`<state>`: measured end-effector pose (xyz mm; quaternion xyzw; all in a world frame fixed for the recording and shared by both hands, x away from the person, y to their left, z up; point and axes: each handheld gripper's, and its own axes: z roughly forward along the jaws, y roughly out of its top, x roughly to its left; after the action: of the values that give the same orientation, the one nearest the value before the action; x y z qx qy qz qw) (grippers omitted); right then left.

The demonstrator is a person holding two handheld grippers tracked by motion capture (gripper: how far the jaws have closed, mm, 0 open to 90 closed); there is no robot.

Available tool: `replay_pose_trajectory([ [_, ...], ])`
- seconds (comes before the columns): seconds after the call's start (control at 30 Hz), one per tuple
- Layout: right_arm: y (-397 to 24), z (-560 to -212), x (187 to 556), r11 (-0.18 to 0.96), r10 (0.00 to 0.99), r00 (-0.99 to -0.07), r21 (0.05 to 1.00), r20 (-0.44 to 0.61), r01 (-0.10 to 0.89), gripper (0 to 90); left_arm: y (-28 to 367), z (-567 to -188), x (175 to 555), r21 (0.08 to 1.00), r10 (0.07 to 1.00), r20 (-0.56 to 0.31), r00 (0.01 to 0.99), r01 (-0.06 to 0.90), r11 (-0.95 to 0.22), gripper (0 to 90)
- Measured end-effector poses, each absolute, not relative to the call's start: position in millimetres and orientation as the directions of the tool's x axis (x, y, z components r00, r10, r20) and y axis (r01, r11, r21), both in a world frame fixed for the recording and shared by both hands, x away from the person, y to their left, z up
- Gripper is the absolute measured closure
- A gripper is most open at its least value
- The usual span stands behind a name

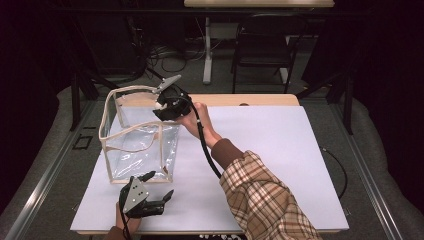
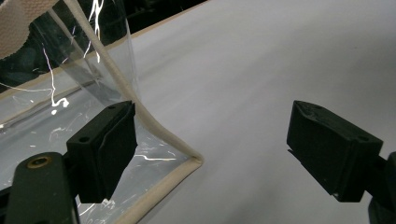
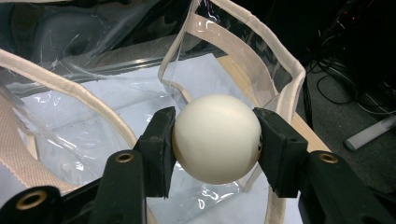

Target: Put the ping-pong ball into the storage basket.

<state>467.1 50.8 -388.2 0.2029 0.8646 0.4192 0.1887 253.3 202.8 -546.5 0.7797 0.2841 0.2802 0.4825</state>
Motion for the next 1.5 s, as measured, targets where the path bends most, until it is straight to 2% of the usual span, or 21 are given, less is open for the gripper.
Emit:
replay_pose_trajectory([
  [1.5, 70.5, -399.1, 479.3, 0.615, 0.499, -0.859, 0.744, -0.113, 0.26, 50.5, 202.8, -546.2, 253.2, 0.913, 0.712, 0.165, 0.682, 0.167, -0.372, 15.9],
])
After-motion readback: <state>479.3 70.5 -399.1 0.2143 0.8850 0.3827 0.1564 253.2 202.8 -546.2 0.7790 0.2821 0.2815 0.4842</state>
